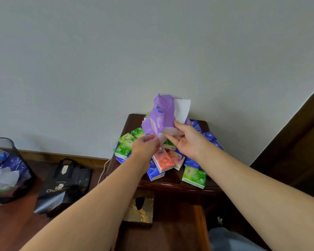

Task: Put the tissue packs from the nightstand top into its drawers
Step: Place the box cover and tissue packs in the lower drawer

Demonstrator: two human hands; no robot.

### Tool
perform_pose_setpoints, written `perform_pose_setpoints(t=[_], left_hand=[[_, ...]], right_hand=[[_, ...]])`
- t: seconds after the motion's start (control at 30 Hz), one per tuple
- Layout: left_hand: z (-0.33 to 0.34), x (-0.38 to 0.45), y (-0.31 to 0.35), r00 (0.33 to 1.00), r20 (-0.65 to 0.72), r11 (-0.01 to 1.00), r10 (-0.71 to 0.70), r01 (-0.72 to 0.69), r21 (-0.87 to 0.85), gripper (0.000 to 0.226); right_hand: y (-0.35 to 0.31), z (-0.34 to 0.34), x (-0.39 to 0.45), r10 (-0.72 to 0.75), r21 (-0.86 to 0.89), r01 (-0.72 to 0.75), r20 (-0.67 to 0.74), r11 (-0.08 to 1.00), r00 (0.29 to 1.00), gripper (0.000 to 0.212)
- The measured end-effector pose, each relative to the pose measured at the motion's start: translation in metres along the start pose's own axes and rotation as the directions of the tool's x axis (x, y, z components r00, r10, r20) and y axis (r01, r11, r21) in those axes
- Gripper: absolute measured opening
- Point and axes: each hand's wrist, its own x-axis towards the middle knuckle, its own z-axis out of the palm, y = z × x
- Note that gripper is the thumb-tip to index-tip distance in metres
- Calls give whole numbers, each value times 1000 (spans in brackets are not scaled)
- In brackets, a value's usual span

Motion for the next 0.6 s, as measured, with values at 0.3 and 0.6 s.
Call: perform_pose_setpoints(t=[0.3, 0.6], left_hand=[[-27, -29, 19, 968, -7, 963, 252, -250, 103, 24], [-61, -96, 24, 919, 232, 946, 318, -322, -22, 21]], right_hand=[[-18, 3, -38, -24, -72, 26, 27, 997, 999, 33], [2, -3, -86, -7, -159, 12, 29, 987, 1000, 39]])
